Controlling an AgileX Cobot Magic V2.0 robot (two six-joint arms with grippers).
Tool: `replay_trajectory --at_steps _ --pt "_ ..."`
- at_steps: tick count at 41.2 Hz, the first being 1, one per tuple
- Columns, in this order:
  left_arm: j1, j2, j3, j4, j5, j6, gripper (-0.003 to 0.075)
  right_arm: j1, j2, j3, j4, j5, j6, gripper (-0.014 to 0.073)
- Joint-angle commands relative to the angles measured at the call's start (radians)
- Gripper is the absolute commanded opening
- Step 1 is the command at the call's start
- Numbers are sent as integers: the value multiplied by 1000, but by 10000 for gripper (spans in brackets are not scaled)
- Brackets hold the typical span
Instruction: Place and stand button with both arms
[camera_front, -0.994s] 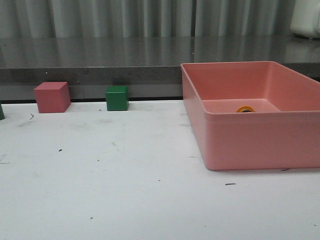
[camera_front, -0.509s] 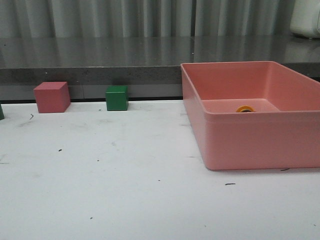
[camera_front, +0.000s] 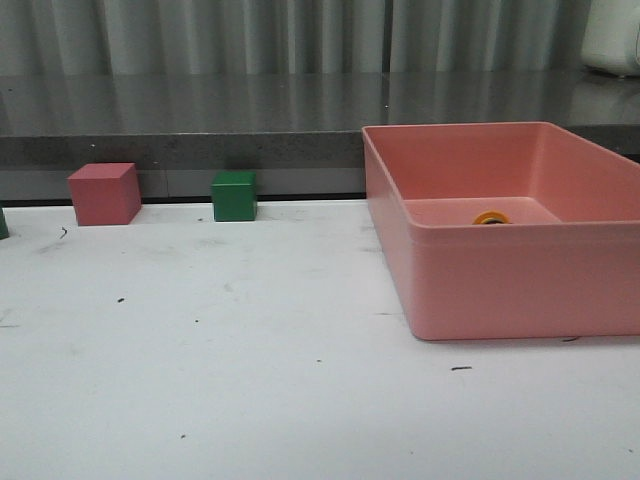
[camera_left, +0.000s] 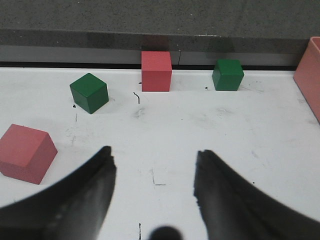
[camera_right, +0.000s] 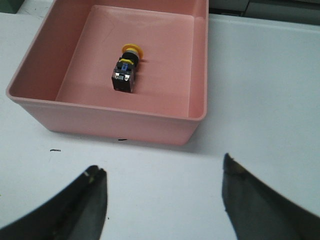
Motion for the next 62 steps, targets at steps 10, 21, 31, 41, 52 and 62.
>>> replay_trajectory --at_steps 10,21,31,41,52,62 --pt "-138 2 -34 -2 -44 13 494 38 210 -147 75 1 -2 601" --pt "-308 2 -34 -2 -44 13 494 115 497 -317 75 48 -2 601" --pt "-332 2 -34 -6 -44 13 494 120 776 -514 73 108 -2 601" --pt "-332 2 -34 -6 -44 13 494 118 1022 -704 73 131 17 591" --pt "-332 2 -34 -6 -44 13 494 117 1263 -882 72 155 78 590" --pt "-332 2 -34 -6 -44 13 494 117 1406 -965 58 143 185 590"
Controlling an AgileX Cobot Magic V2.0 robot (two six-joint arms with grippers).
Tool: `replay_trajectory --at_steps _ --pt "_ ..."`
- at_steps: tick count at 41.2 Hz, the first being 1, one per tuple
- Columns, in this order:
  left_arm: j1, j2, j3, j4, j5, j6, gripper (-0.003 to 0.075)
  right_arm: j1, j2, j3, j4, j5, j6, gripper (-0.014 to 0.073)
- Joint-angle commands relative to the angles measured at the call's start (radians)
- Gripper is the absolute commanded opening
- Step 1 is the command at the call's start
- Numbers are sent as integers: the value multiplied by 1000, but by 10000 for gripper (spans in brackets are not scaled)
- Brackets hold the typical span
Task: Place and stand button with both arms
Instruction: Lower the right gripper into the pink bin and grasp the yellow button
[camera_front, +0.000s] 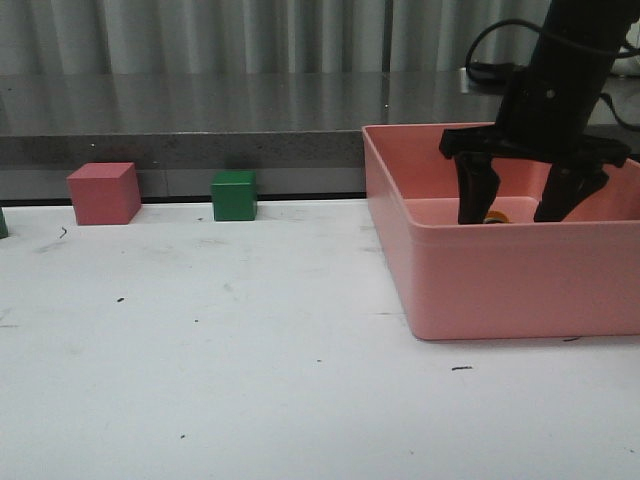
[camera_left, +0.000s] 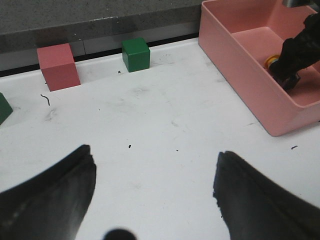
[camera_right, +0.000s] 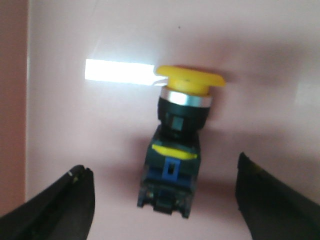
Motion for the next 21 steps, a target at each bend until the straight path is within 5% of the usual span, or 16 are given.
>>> replay_trajectory --at_steps 1,5,13,21 --pt "-9 2 -34 -9 -62 1 494 -2 -11 -53 -8 -23 42 590" --pt "-9 2 -34 -9 -62 1 494 -2 12 -70 -8 -15 46 545" --pt "-9 2 -34 -9 -62 1 494 -2 16 -81 -8 -5 46 282" --pt "-9 2 -34 -9 -62 1 494 -2 -15 -113 -8 49 45 279"
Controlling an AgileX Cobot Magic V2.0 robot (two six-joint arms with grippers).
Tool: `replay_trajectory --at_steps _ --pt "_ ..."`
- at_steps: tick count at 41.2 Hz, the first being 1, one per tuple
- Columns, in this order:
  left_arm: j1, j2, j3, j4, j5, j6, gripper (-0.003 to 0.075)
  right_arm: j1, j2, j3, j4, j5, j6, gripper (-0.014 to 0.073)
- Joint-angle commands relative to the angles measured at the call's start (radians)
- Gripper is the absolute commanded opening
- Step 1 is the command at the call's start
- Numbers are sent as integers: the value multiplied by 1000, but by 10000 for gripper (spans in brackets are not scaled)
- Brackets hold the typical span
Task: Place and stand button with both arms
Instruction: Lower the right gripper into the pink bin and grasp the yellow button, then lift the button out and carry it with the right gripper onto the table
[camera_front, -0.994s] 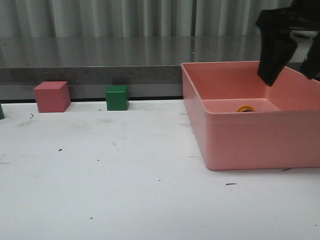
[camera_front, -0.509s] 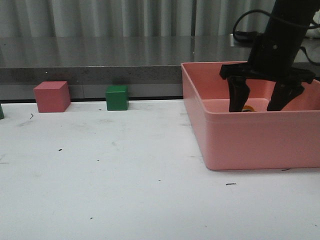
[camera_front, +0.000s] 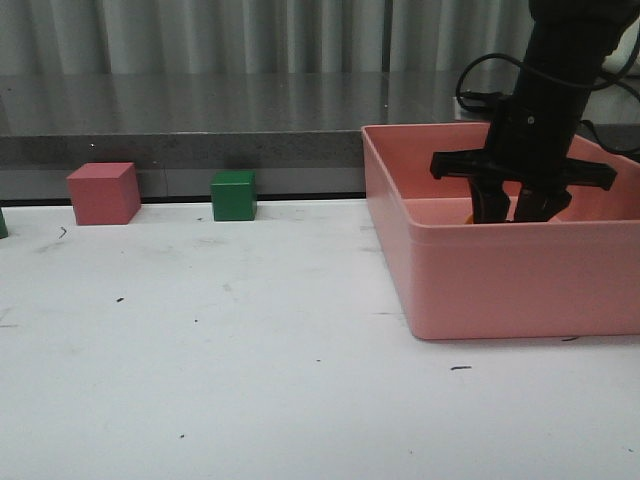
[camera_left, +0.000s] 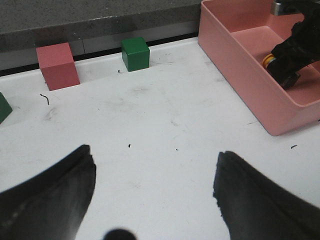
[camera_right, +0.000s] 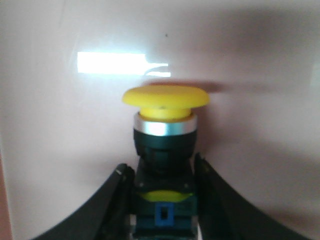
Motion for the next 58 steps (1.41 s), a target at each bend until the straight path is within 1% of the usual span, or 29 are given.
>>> replay_trajectory --at_steps 1,8,13,22,27,34,39,42,45,49,58 --pt "-9 2 -34 -9 -64 1 494 -2 -99 -44 -4 18 0 279" --pt "-9 2 -34 -9 -64 1 494 10 -184 -48 -4 47 0 279" --pt "-9 2 -34 -9 -64 1 494 49 -260 -48 -4 55 0 279" --pt "-9 2 -34 -9 -64 1 494 213 -362 -50 -3 60 16 279" --pt "-9 2 -34 -9 -64 1 494 326 -360 -73 -4 59 97 279" --pt "-9 2 -34 -9 -64 1 494 459 -288 -167 -7 76 197 279" --pt "-9 2 -34 -9 -64 1 494 528 -204 -253 -17 92 269 279" --pt "-9 2 -34 -9 -64 1 494 559 -150 -304 -46 99 320 279" --pt "-9 2 -34 -9 -64 1 494 577 -90 -359 -77 126 380 279" --pt "-9 2 -34 -9 -64 1 494 594 -17 -421 -88 178 438 279" --pt "-9 2 -34 -9 -64 1 494 608 120 -545 -97 250 510 279"
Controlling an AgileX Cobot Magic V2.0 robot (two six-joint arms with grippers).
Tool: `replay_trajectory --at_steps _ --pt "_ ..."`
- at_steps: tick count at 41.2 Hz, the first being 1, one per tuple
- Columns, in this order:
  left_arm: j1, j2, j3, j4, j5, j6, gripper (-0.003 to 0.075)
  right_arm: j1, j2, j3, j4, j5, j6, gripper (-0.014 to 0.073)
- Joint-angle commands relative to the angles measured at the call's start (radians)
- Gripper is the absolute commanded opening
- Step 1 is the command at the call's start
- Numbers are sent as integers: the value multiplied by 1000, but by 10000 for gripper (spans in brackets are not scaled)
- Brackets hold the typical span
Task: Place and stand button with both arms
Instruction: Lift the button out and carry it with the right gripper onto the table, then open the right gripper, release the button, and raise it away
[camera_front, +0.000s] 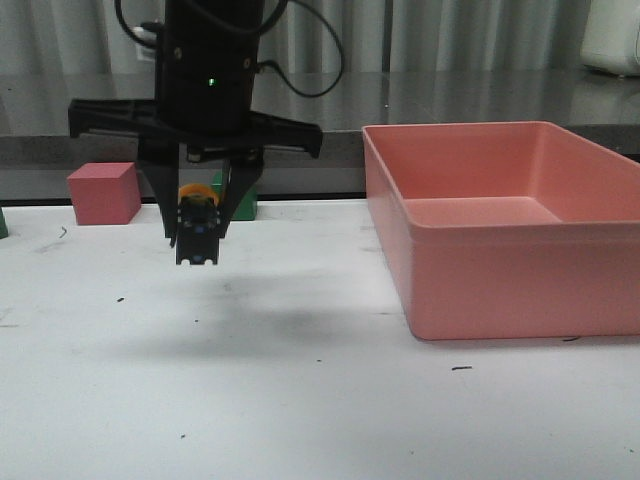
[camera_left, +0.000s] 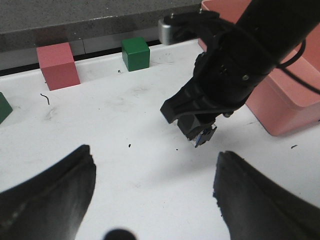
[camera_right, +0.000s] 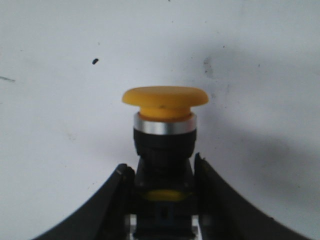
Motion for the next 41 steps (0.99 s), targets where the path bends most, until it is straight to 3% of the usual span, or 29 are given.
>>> replay_trajectory --at_steps 1,19,29,41 --pt "-9 2 -34 -9 -64 1 494 4 -13 -82 -16 11 33 279" --pt "-9 2 -34 -9 -64 1 494 4 84 -119 3 -76 138 283" --pt "-9 2 -34 -9 -64 1 494 4 88 -119 28 -93 139 428" --pt "-9 2 -34 -9 -64 1 494 4 64 -119 38 -95 134 442"
